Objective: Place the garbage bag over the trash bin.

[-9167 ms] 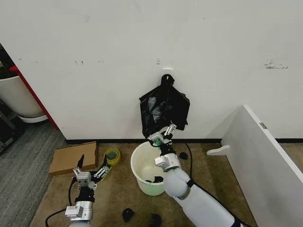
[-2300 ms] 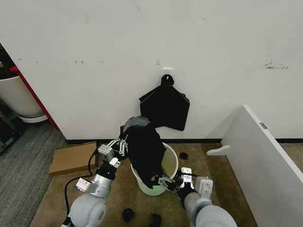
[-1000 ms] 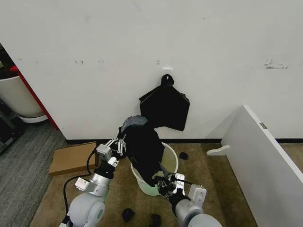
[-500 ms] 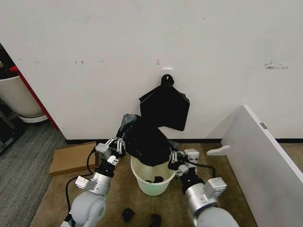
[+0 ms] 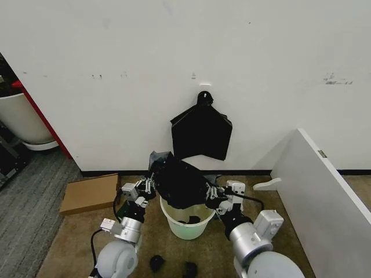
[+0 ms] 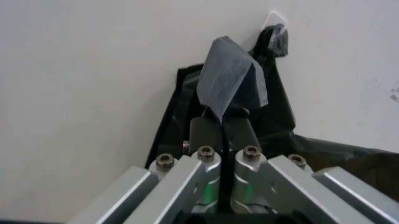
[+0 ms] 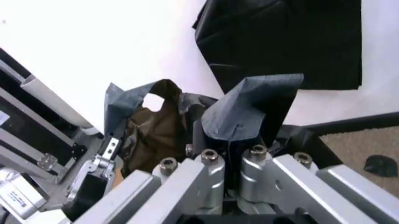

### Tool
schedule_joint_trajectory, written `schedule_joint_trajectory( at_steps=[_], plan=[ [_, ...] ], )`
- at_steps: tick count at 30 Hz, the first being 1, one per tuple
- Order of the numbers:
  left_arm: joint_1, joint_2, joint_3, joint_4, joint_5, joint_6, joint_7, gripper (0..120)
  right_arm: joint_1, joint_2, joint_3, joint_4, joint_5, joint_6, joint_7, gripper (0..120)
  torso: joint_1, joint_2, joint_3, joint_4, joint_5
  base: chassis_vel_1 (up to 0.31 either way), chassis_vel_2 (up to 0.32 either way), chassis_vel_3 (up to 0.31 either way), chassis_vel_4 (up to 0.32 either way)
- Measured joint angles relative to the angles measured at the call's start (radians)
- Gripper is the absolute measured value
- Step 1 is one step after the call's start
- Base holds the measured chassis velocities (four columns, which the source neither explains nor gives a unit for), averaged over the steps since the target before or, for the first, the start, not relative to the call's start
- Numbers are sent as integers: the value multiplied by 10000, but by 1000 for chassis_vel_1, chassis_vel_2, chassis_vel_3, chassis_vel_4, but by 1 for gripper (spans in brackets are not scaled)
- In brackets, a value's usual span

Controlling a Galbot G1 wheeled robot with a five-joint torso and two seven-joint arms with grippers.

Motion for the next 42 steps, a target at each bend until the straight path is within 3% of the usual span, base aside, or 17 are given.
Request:
schedule_joint_trajectory(
  at_steps=[16,20,26,28,31,42],
  plan=[
    [528,-246,118,-135,-1945,780,163,0,631,344,-38,-1280,976,40,209,0,0,0,0,1,0,0,0,0,0],
    [659,-301,151,41,-2187,748,1186,0,761,360,74,-1589,846,571,-333,0,0,0,0,0,-1,0,0,0,0],
    [723,-283,101,447,-3004,596,3678,0,694,326,109,-1855,435,1476,-1175,0,1,0,0,0,-1,0,0,0,0],
    [723,-281,85,466,-3061,587,3833,0,676,325,105,-1864,413,1519,-1216,0,2,0,0,0,-1,0,0,0,0],
    [683,-250,-69,603,-3627,551,5240,0,560,324,77,-2056,90,2088,-1649,0,1,0,0,0,-1,0,0,0,0],
    [191,-412,-164,1501,-4369,690,7311,0,610,423,40,-2562,-331,2375,-1834,0,1,0,0,0,0,0,0,0,0]
  ],
)
